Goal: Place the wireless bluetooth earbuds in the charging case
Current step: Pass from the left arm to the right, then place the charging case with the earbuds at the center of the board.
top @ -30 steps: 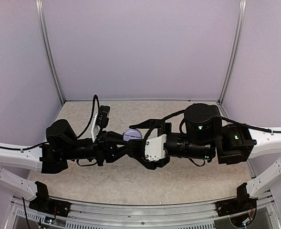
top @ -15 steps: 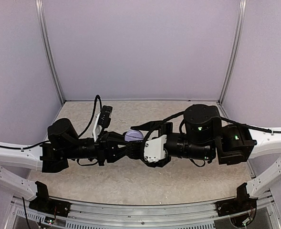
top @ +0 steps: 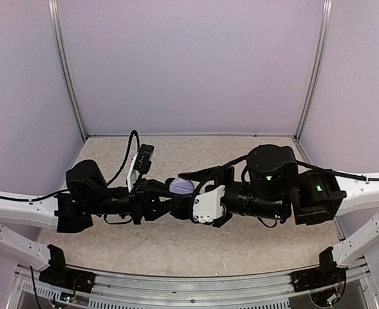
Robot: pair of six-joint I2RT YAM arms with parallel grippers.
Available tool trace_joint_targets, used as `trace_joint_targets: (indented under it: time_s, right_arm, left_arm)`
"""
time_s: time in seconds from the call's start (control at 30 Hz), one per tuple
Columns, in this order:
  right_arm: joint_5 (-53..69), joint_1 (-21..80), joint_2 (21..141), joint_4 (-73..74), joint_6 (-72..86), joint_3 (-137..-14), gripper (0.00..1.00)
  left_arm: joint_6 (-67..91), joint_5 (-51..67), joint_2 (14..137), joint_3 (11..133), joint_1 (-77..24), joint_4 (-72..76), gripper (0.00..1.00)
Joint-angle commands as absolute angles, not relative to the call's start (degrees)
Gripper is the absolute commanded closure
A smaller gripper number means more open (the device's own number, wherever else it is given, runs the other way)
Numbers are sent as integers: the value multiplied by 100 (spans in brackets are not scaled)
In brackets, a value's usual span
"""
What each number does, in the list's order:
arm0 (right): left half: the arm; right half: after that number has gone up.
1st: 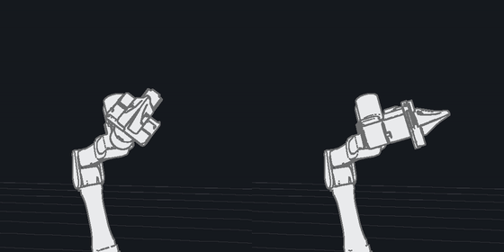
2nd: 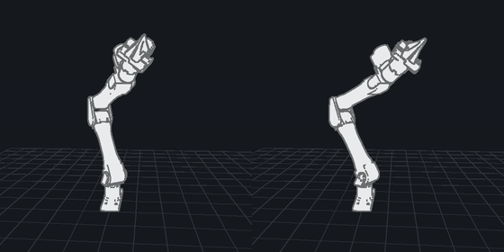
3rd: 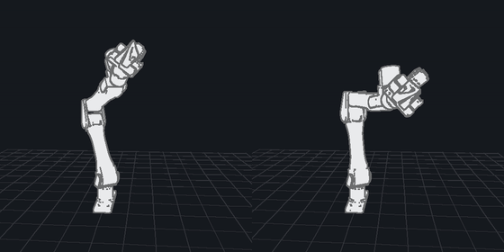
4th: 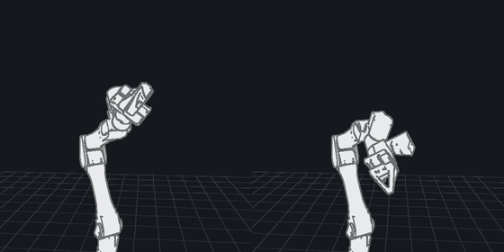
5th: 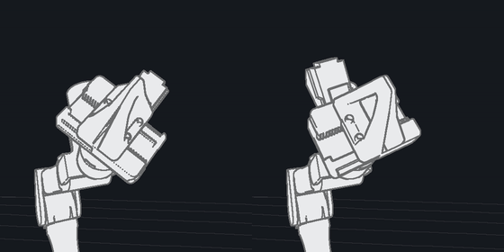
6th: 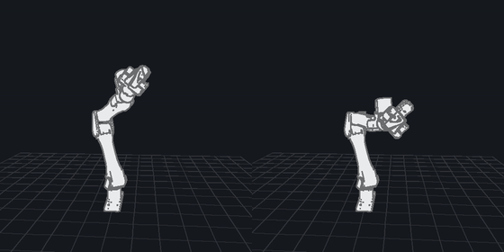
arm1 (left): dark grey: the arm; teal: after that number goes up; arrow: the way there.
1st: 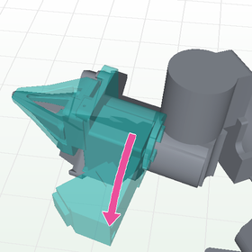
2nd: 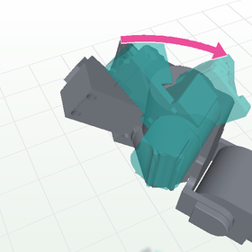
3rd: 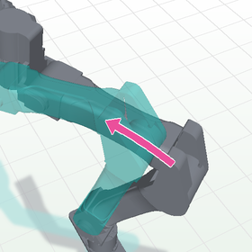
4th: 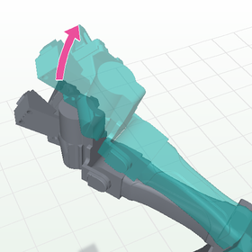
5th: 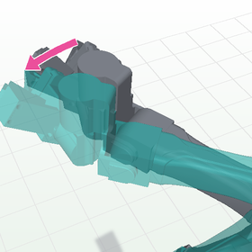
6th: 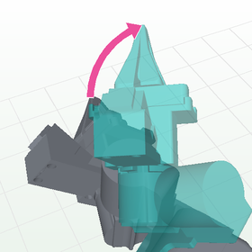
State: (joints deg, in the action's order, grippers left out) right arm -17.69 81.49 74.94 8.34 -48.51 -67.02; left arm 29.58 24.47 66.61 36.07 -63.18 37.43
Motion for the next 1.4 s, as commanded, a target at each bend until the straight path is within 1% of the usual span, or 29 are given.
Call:
trace_joint_targets:
  time_s: [0.0, 0.13, 0.23, 0.33, 0.43, 0.53, 0.63, 0.8, 1.0, 1.2, 1.37]
  right_arm:
    - [-1855, 8165, 7453, 699, -4708, -6582, 60]
    - [-1788, 8088, 7363, 627, -4468, -6535, 62]
    - [-1629, 7964, 7265, 582, -4170, -6535, 63]
    - [-1423, 7829, 7124, 420, -3880, -6441, 63]
    - [-1109, 7624, 6993, 262, -3497, -6289, 63]
    - [-778, 7319, 6898, 24, -3068, -6011, 63]
    - [-294, 6813, 6897, -432, -2459, -5581, 63]
    - [390, 6033, 7404, -983, -1580, -5196, 64]
    - [734, 5359, 8360, -1183, -1059, -5300, 65]
    - [1112, 4772, 9363, -1481, -507, -5552, 65]
    - [1368, 4500, 10512, -1199, -336, -6345, 65]
  left_arm:
    - [2793, 2754, 6654, 3823, -6385, 3978, 84]
    - [2587, 2522, 6573, 3761, -6374, 3888, 75]
    - [2460, 2020, 6391, 3631, -6349, 3802, 57]
    - [2324, 1586, 6155, 3484, -6287, 3789, 49]
    - [2227, 1170, 5917, 3358, -6250, 3743, 33]
    - [2149, 768, 5730, 3270, -6224, 3627, 20]
    - [2088, 136, 5536, 3222, -6196, 3394, 2]
    - [2223, -1056, 5355, 3298, -6060, 2796, 1]
    - [2539, -2085, 5087, 3101, -5973, 2620, 1]
    - [2815, -2336, 4955, 3041, -5866, 2132, 1]
    - [2889, -2362, 4905, 3017, -5777, 1961, 1]
